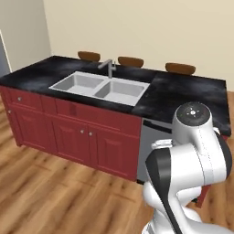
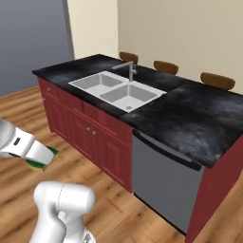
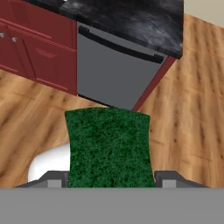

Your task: Locate and retrieve the dish brush and sponge from the cabinet. Place them next to the sink.

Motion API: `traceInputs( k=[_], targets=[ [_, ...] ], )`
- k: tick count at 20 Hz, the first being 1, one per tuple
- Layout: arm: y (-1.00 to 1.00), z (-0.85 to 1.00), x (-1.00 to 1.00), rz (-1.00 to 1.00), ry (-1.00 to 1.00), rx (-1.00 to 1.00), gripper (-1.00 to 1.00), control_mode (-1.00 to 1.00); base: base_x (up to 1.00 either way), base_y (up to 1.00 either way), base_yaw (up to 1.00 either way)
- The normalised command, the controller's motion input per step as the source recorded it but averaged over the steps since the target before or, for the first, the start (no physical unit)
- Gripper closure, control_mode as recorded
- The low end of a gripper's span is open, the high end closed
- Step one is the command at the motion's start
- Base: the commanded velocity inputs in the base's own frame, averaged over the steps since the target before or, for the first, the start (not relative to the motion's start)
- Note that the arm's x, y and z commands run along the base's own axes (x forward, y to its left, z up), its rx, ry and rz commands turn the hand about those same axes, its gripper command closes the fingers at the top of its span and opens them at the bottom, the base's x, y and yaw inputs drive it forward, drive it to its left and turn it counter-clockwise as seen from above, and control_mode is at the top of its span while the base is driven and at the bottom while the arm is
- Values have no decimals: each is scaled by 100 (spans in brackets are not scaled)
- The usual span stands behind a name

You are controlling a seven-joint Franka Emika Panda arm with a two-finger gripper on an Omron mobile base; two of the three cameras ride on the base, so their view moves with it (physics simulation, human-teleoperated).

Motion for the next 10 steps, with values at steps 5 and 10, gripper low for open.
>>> traceInputs(
  k=[5, 10],
  targets=[
    [0, 0, 0, 0, 0, 0, 100, 100, 66, 2, -21],
    [0, 0, 0, 0, 0, 0, 100, 100, 64, 23, -25]
  ],
)
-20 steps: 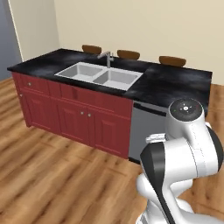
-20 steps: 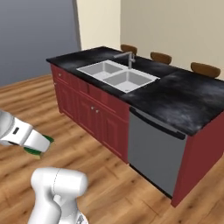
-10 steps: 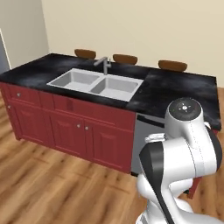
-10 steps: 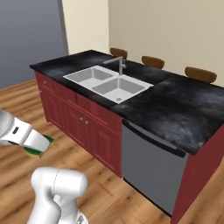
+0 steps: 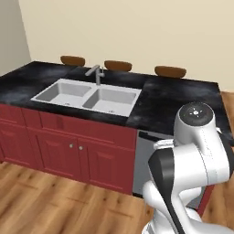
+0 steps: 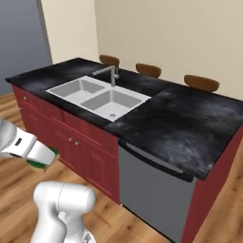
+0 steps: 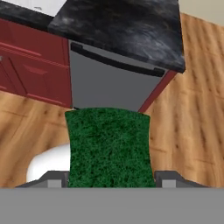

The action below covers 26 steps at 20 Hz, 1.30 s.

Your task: Locate and retrieve the dish brush and sponge from the cabinet. Place them next to the sink.

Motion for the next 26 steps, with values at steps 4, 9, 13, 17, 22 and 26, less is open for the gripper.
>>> traceInputs(
  k=[4, 9, 13, 17, 22, 26],
  targets=[
    [0, 0, 0, 0, 0, 0, 100, 100, 70, 51, -25],
    [0, 0, 0, 0, 0, 0, 100, 100, 68, 54, -24],
    [0, 0, 0, 0, 0, 0, 100, 100, 68, 56, -23],
    [0, 0, 0, 0, 0, 0, 100, 100, 68, 55, -24],
    [0, 0, 0, 0, 0, 0, 100, 100, 64, 37, -28],
    [0, 0, 0, 0, 0, 0, 100, 100, 61, 8, -19]
  ],
)
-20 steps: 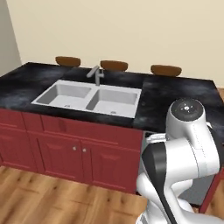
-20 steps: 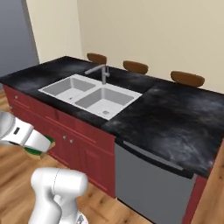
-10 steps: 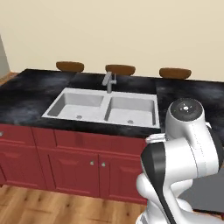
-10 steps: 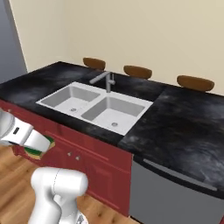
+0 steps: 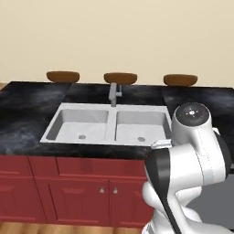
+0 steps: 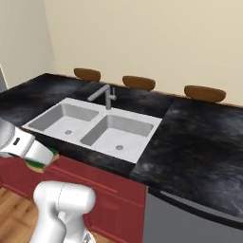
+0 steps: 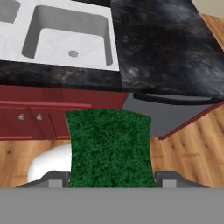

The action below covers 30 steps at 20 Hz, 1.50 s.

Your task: Locate and retrieve the dish brush and sponge from the cabinet. Place them next to the sink.

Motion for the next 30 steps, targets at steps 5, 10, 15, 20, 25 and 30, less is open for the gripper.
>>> traceInputs(
  k=[5, 10, 15, 20, 25, 30],
  targets=[
    [0, 0, 0, 0, 0, 0, 100, 100, 15, -36, -7],
    [0, 0, 0, 0, 0, 0, 100, 100, 9, -39, -11],
    [0, 0, 0, 0, 0, 0, 100, 100, 19, -35, -19],
    [0, 0, 0, 0, 0, 0, 100, 100, 29, -4, -34],
    [0, 0, 0, 0, 0, 0, 100, 100, 15, 0, -40],
    [0, 0, 0, 0, 0, 0, 100, 100, 22, 19, -31]
  ],
)
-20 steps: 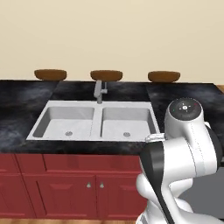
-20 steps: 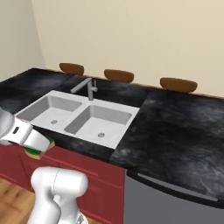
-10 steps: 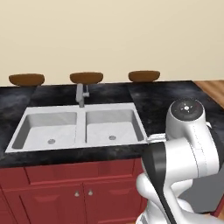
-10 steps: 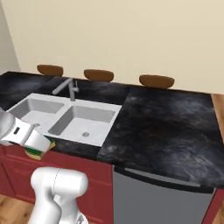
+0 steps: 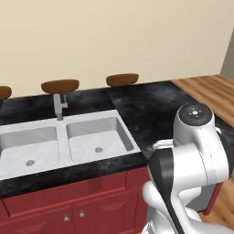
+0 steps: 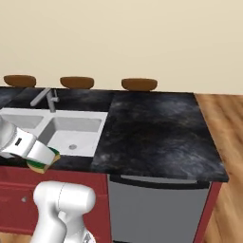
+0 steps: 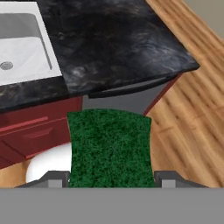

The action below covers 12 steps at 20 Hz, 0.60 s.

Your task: Locate and retrieve the dish brush and sponge from the cabinet. Place them next to the sink.

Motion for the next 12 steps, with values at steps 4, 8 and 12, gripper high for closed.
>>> traceInputs(
  k=[4, 8, 12],
  targets=[
    [0, 0, 0, 0, 0, 0, 100, 100, 19, 34, -4],
    [0, 0, 0, 0, 0, 0, 100, 100, 53, -5, 6],
    [0, 0, 0, 0, 0, 0, 100, 100, 60, -30, 14]
  ],
)
